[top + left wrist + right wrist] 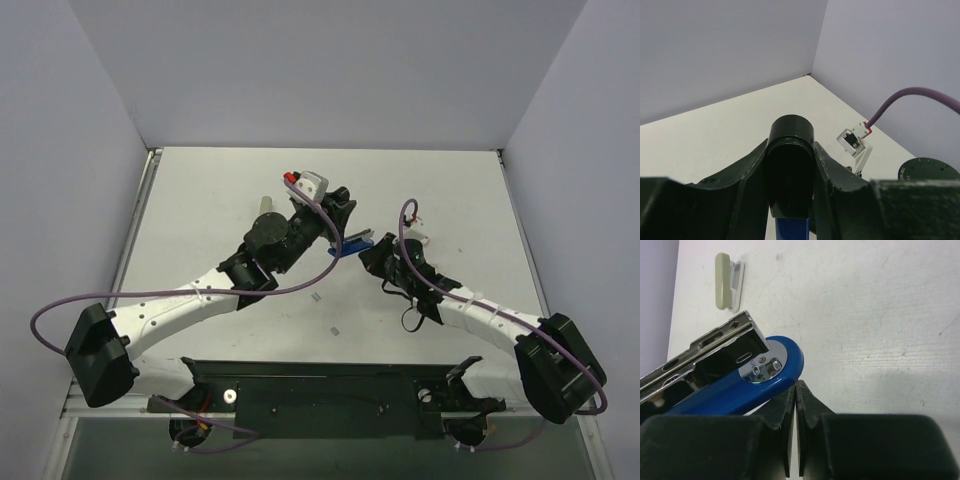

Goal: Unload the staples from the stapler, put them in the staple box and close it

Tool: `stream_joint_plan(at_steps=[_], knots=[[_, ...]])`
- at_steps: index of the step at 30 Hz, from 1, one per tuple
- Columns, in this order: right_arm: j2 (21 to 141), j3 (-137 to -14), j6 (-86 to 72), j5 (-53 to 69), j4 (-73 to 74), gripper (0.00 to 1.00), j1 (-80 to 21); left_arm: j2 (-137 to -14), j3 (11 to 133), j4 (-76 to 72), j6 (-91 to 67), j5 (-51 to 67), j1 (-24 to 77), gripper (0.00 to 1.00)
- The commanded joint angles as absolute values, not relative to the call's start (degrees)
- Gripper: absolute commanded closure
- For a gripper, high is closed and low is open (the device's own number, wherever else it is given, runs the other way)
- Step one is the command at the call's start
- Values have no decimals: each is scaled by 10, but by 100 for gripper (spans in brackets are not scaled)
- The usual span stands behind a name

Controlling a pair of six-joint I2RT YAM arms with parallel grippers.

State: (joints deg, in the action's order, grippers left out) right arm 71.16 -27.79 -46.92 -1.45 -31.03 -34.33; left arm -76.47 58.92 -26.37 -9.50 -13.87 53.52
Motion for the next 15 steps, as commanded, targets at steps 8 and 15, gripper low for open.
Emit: stream_joint_plan(at_steps=[8,15], knots=[[647,-359,-369,-38,-273,100,-333,-717,574,-308,-153,-98,538,100],[606,-372,-335,-10,-253,100,-344,-737,552,-302,-179,-71,537,100]])
